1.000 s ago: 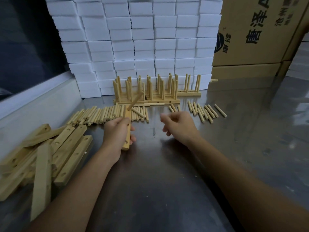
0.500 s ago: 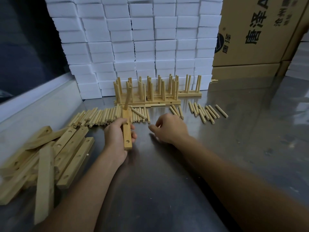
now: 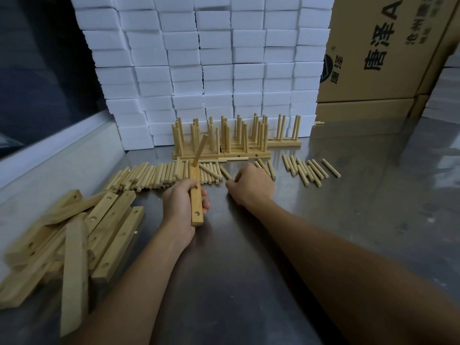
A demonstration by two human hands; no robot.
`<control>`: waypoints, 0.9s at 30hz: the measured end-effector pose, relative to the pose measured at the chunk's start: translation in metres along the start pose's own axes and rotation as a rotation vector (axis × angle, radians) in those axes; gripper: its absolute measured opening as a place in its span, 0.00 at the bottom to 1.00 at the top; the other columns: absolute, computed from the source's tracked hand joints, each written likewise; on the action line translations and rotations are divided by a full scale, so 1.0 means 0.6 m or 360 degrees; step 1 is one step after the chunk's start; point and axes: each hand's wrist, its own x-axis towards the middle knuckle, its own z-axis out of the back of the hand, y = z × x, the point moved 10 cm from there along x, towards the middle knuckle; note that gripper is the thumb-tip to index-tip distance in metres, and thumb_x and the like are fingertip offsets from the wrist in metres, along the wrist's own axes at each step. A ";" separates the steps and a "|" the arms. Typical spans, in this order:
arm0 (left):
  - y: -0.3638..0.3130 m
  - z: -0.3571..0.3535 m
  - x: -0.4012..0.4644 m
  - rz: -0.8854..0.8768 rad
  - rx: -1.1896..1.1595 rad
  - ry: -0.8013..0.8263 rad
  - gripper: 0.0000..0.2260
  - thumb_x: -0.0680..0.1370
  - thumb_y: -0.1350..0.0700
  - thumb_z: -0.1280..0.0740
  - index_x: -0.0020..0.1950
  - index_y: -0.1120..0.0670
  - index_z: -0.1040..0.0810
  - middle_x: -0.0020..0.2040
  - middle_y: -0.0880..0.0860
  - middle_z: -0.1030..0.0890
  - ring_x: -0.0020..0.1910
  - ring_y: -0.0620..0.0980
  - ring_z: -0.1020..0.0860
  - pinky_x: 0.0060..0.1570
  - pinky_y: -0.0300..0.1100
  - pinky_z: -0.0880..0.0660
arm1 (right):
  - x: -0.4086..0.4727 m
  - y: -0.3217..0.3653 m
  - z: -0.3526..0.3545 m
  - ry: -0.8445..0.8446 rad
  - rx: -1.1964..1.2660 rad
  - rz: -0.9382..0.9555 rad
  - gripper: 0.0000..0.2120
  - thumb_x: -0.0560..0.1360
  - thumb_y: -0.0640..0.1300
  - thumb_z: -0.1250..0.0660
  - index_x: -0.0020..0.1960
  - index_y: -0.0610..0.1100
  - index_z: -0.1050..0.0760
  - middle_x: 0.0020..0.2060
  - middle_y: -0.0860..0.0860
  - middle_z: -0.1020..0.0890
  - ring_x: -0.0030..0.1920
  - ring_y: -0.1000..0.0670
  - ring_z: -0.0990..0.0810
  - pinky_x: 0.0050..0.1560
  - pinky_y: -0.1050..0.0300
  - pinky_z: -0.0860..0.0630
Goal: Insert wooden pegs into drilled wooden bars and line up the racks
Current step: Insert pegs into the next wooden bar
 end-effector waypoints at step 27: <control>-0.004 -0.011 0.002 -0.0053 0.0344 0.0157 0.06 0.76 0.60 0.28 0.52 0.58 0.18 0.43 0.55 0.14 0.33 0.47 0.17 0.21 0.33 0.32 | -0.062 -0.051 0.074 0.0271 0.1188 0.0109 0.06 0.76 0.42 0.32 0.42 0.45 0.18 0.34 0.50 0.17 0.33 0.57 0.19 0.40 0.61 0.26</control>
